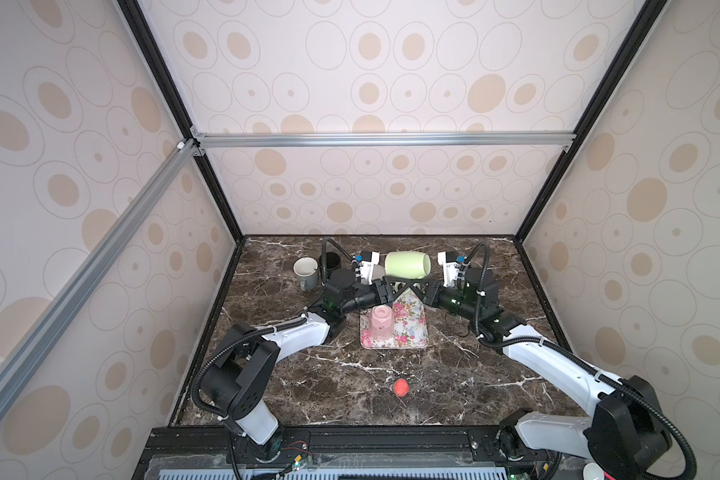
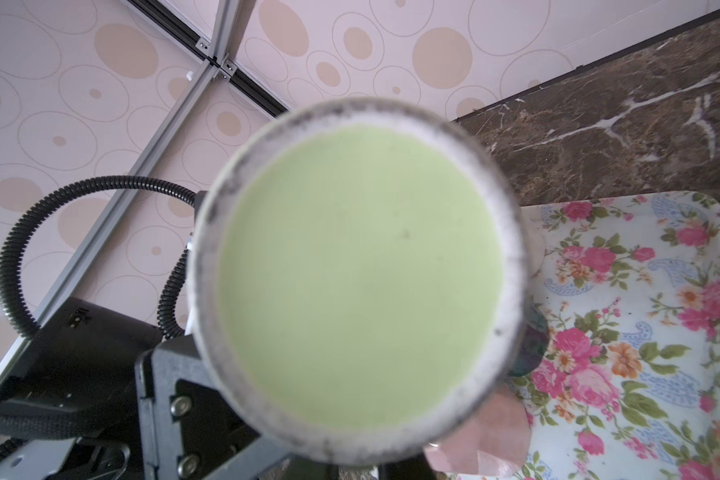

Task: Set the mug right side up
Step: 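Close the left gripper on the light green mug's handle beside the right gripper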

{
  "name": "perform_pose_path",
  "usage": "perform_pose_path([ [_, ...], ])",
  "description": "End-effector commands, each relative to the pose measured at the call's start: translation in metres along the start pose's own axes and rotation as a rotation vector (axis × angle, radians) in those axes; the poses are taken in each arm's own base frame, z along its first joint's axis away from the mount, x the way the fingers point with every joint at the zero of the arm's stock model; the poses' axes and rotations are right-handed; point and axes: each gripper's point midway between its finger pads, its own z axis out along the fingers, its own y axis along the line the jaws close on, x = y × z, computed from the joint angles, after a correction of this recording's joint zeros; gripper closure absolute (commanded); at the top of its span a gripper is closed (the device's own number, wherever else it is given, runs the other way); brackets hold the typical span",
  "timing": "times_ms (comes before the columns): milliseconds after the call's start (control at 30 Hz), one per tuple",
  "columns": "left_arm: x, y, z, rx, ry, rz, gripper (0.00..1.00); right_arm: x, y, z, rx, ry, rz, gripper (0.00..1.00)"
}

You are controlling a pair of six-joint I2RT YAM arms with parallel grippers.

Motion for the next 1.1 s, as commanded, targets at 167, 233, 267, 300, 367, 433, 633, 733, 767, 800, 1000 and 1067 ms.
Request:
perform_pose_path([
  [167, -0.013, -0.039, -0.001, 0.123, -0.04, 0.052, 0.54, -0.014, 0.02, -0.004, -0.083, -0.061, -0.033, 1.0],
  [233, -0.013, -0.041, -0.001, 0.137, -0.037, 0.048, 0.57, -0.01, 0.014, -0.003, -0.071, -0.058, -0.024, 1.0],
  [267, -0.012, -0.04, -0.001, 0.142, -0.036, 0.046, 0.6, -0.008, 0.012, -0.002, -0.069, -0.053, -0.019, 1.0],
  [300, -0.012, -0.042, -0.002, 0.152, -0.034, 0.048, 0.64, -0.007, 0.012, -0.002, -0.069, -0.049, -0.015, 1.0],
  [367, -0.011, -0.044, -0.002, 0.163, -0.033, 0.05, 0.68, -0.004, 0.009, -0.001, -0.066, -0.039, -0.009, 1.0],
  [433, -0.011, -0.045, -0.003, 0.167, -0.032, 0.054, 0.7, -0.003, 0.007, -0.001, -0.061, -0.034, -0.007, 1.0],
  [633, -0.01, -0.047, -0.003, 0.17, -0.027, 0.067, 0.71, 0.002, 0.0, 0.002, -0.046, -0.017, -0.003, 1.0],
  [733, -0.01, -0.047, -0.003, 0.171, -0.026, 0.072, 0.75, 0.004, -0.004, 0.004, -0.036, -0.008, 0.002, 1.0],
  [767, -0.01, -0.047, -0.003, 0.171, -0.026, 0.07, 0.76, 0.005, -0.006, 0.005, -0.031, -0.006, 0.003, 1.0],
  [800, -0.01, -0.047, -0.004, 0.171, -0.026, 0.07, 0.77, 0.007, -0.007, 0.005, -0.026, -0.001, 0.006, 1.0],
  [1000, -0.01, -0.045, -0.004, 0.164, -0.027, 0.067, 1.0, 0.011, -0.013, 0.007, -0.005, 0.02, -0.001, 1.0],
  [1067, -0.009, -0.045, -0.004, 0.162, -0.026, 0.063, 1.0, 0.014, -0.012, 0.007, -0.01, 0.039, -0.011, 1.0],
])
